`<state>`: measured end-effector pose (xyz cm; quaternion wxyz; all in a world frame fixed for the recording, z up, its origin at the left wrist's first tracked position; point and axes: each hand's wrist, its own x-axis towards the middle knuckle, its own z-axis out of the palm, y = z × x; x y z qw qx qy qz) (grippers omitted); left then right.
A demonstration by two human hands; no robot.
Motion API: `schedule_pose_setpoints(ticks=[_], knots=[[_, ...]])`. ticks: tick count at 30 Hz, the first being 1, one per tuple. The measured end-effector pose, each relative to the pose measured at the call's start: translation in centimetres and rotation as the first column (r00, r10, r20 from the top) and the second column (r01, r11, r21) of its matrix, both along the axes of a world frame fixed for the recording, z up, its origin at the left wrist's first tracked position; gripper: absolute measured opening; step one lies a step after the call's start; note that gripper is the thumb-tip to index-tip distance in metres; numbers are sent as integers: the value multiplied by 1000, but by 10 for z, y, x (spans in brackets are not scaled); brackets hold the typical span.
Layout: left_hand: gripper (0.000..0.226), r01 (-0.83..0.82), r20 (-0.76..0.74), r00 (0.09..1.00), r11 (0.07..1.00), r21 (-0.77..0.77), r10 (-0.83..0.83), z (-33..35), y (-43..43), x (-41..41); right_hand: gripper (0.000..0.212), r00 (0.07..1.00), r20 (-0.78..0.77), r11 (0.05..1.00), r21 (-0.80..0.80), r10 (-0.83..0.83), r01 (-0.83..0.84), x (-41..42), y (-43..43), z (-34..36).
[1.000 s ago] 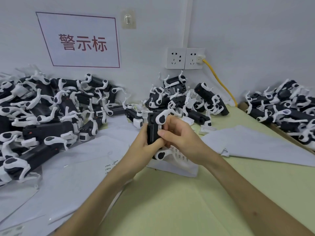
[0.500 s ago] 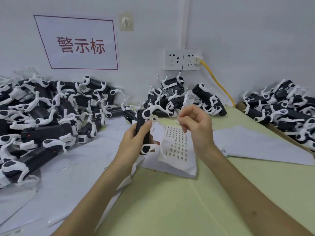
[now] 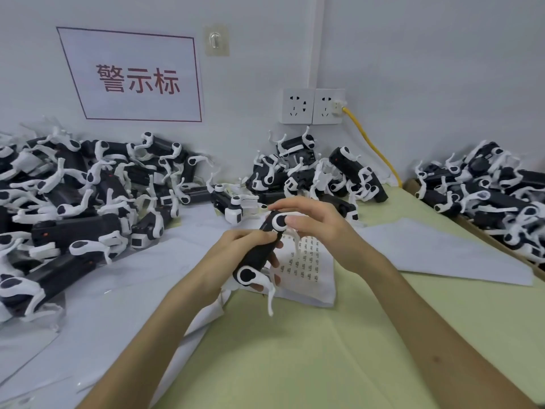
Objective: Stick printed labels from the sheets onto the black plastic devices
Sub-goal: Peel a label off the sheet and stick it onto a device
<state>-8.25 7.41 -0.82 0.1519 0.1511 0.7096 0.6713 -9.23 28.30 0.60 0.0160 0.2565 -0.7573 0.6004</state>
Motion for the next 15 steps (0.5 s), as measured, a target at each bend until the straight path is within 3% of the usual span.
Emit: schedule_pose_setpoints(ticks=[2,5,9,12,15], knots=[[54,-53,42,998,998,39,52,2,3,1,29,999,32,999,14,-36,36,0,5,3],[71,-142,235,968,961,236,85,4,-3,0,24,988,155,1000,18,-21,18,0,15,4],[61,-85,231,973,884,459,-26,8,-11,3,26,948,319,999,-37,-2,15,0,20,4],[54,-160,180,979,907,390,95,5,-3,-1,32,919,393,995,-95,26,12,-2,25,6],[43,-339,117,940,905,258,319,-1,-2,-5,30,898,435,979,-147,-61,138,-7,39,11]])
